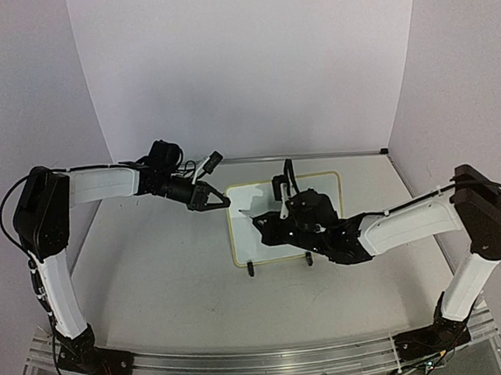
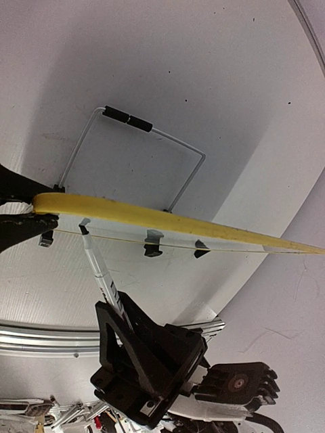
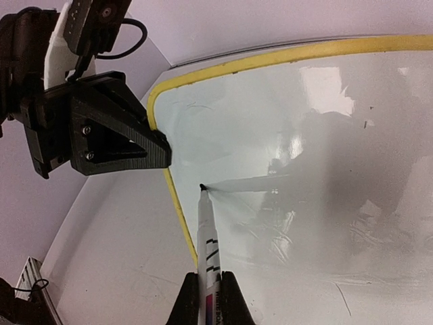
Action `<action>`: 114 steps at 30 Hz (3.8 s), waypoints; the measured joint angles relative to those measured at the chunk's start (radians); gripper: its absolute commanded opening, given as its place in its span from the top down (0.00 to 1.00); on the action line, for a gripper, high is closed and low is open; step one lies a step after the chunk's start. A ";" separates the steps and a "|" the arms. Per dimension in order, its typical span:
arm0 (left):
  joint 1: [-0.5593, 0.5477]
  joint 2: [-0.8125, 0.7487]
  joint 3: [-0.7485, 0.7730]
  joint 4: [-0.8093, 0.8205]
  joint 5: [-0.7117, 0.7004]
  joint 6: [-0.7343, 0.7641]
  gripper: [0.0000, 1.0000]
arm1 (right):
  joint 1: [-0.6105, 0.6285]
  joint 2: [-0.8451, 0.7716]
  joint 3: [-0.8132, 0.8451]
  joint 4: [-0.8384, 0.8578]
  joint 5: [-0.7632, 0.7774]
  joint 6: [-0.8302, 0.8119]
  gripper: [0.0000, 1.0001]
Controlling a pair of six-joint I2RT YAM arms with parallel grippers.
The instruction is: Write a sentence on the whiteboard
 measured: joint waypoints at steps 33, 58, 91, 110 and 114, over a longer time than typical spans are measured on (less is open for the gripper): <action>-0.005 -0.007 0.002 -0.016 -0.002 0.021 1.00 | -0.031 -0.077 -0.076 0.031 0.008 0.036 1.00; -0.004 -0.007 0.002 -0.016 -0.009 0.016 1.00 | -0.026 -0.045 0.011 0.011 0.059 0.012 1.00; -0.003 -0.007 0.002 -0.016 -0.010 0.014 1.00 | -0.008 -0.050 -0.036 -0.011 0.045 0.066 1.00; -0.003 -0.007 0.002 -0.016 -0.010 0.014 1.00 | -0.006 -0.066 -0.039 -0.038 0.077 0.065 1.00; -0.003 -0.007 0.002 -0.017 -0.011 0.014 1.00 | -0.006 -0.066 -0.039 -0.038 0.077 0.064 1.00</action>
